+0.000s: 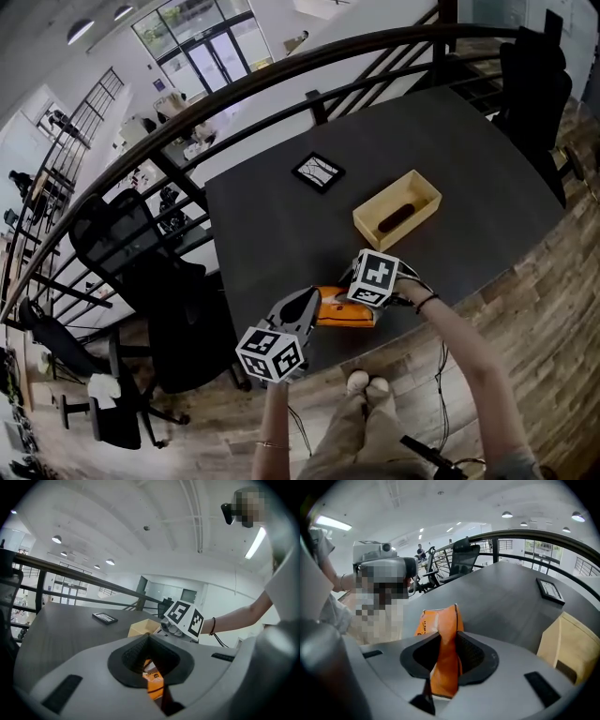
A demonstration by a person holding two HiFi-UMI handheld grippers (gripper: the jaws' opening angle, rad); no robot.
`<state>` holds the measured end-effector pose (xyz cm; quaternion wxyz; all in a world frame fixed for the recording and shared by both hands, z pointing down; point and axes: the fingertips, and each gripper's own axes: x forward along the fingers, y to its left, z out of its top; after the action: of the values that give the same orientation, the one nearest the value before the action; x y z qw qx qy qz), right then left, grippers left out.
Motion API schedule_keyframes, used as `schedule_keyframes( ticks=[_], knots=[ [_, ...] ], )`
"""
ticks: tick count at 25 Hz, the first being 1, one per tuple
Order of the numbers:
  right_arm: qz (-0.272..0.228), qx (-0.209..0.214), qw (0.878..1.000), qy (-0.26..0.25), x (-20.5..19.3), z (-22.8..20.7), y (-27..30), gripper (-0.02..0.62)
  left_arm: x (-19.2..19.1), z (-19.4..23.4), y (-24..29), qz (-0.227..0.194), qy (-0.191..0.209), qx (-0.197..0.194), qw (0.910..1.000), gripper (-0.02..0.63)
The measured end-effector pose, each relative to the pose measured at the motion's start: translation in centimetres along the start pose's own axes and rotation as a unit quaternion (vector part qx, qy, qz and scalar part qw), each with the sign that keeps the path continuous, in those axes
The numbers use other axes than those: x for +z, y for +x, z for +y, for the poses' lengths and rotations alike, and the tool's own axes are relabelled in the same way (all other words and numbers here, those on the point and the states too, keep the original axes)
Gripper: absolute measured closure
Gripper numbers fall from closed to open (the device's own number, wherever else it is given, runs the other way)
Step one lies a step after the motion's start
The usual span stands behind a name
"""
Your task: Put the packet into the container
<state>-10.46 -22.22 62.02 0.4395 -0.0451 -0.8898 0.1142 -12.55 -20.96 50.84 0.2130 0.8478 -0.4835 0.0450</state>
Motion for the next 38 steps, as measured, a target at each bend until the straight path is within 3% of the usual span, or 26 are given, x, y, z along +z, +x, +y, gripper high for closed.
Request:
schedule_keyframes(
  ticks=[4,14,23,31,38],
  knots=[
    [0.002,-0.005,1.000,-0.003,0.0,-0.2,0.0,0.527,-0.5,-0.2,0.2,0.004,-0.001,-0.002,1.0000,0.598],
    [-0.015,-0.012,1.000,-0.006,0.3,0.2,-2.3,0.537,0.8,-1.7,0.0,-0.006,0.015,-0.012,0.9998,0.598],
    [-0.078,-0.092,0.993,0.004,2.2,-1.3,-9.3,0.537,5.2,-3.3,1.4,-0.045,0.044,-0.048,0.9969,0.598],
    [-0.077,-0.155,0.985,0.006,1.4,-4.0,-14.5,0.537,8.9,-4.8,4.0,-0.072,0.072,-0.094,0.9903,0.598],
    [-0.075,-0.169,0.983,-0.008,-0.2,-8.0,-18.5,0.537,9.8,-6.0,7.2,-0.069,0.078,-0.091,0.9904,0.598]
  ],
)
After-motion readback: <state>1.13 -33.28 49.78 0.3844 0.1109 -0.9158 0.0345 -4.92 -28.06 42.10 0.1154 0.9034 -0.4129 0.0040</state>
